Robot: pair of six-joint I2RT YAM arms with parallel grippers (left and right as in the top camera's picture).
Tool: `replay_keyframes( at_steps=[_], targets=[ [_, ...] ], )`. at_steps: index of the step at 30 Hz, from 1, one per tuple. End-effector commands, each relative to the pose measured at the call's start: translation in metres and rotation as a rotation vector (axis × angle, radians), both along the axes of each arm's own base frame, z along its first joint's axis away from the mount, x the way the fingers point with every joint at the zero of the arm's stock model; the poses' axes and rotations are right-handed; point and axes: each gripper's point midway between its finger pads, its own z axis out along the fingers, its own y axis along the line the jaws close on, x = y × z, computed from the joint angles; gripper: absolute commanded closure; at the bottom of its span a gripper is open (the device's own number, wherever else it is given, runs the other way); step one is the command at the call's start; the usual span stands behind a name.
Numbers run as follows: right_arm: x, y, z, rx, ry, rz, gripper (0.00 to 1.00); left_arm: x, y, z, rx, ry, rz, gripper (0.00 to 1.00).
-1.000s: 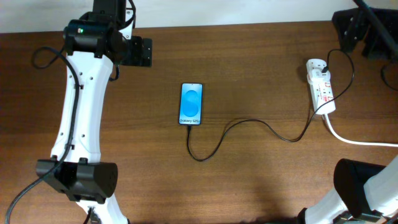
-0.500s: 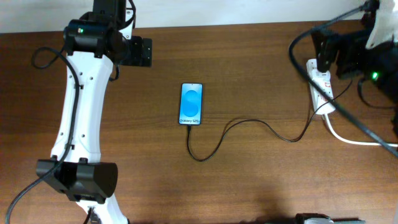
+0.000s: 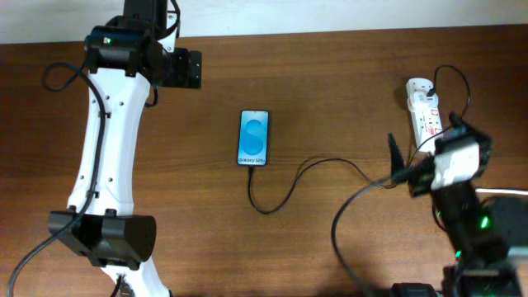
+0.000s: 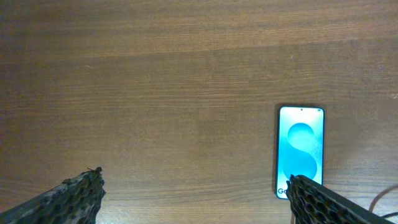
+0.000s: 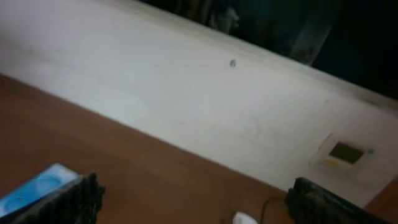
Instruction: Plug charger to phone and switch on socket
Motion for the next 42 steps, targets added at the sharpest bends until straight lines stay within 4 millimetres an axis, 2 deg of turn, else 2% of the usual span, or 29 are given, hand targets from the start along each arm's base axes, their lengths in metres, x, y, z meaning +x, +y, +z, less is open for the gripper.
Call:
replay_keyframes(
  at_steps=[1, 2, 3, 6, 11, 14, 15, 16, 18, 34, 36, 37, 39, 41, 42],
  targets=[
    [-0.015, 0.002, -0.040, -0.032, -0.057, 0.006, 0.02, -0.001, 0.000, 0.004, 0.002, -0.010, -0.012, 0.01],
    [-0.019, 0.006, -0.060, -0.035, -0.098, 0.027, 0.02, -0.001, 0.000, 0.004, 0.002, -0.010, -0.012, 0.01],
    [-0.020, 0.008, -0.070, -0.038, -0.146, 0.036, 0.02, -0.001, 0.000, 0.004, 0.002, -0.010, -0.012, 0.01],
    [-0.021, 0.015, -0.090, -0.049, -0.251, 0.074, 0.02, -0.001, 0.000, 0.004, 0.002, -0.010, -0.012, 0.01],
    [-0.025, 0.018, -0.129, -0.049, -0.233, 0.095, 0.02, -0.001, 0.000, 0.004, 0.002, -0.010, -0.012, 0.00],
    [-0.021, 0.018, -0.160, -0.036, -0.106, 0.099, 0.02, -0.001, 0.000, 0.004, 0.002, -0.010, -0.012, 0.01],
    [-0.020, 0.019, -0.183, -0.025, -0.009, 0.103, 0.02, -0.001, 0.000, 0.004, 0.002, -0.010, -0.012, 0.01],
    [-0.021, 0.020, -0.188, 0.085, 0.038, 0.104, 0.02, -0.001, 0.000, 0.004, 0.002, -0.010, -0.012, 0.01],
    [-0.021, 0.021, -0.188, 0.241, 0.079, 0.108, 0.02, -0.001, 0.000, 0.004, 0.002, -0.010, -0.012, 0.01],
    [-0.021, 0.021, -0.188, 0.246, 0.081, 0.108, 0.02, -0.003, 0.000, 0.007, 0.004, -0.013, -0.014, 0.01],
    [-0.021, 0.021, -0.188, 0.246, 0.081, 0.107, 0.02, -0.013, 0.004, 0.034, 0.011, -0.082, -0.007, 0.01],
    [-0.021, 0.021, -0.188, 0.246, 0.081, 0.107, 0.02, -0.023, 0.005, 0.057, -0.009, -0.186, -0.008, 0.01],
    [-0.021, 0.021, -0.188, 0.246, 0.081, 0.108, 0.02, -0.034, 0.007, 0.063, -0.026, -0.296, -0.011, 0.01],
    [-0.021, 0.021, -0.188, 0.246, 0.082, 0.107, 0.02, -0.071, 0.005, 0.053, -0.054, -0.482, -0.135, 0.01],
    [-0.021, 0.021, -0.188, 0.246, 0.081, 0.107, 0.02, -0.080, 0.006, 0.047, -0.058, -0.510, -0.163, 0.01]
  ],
)
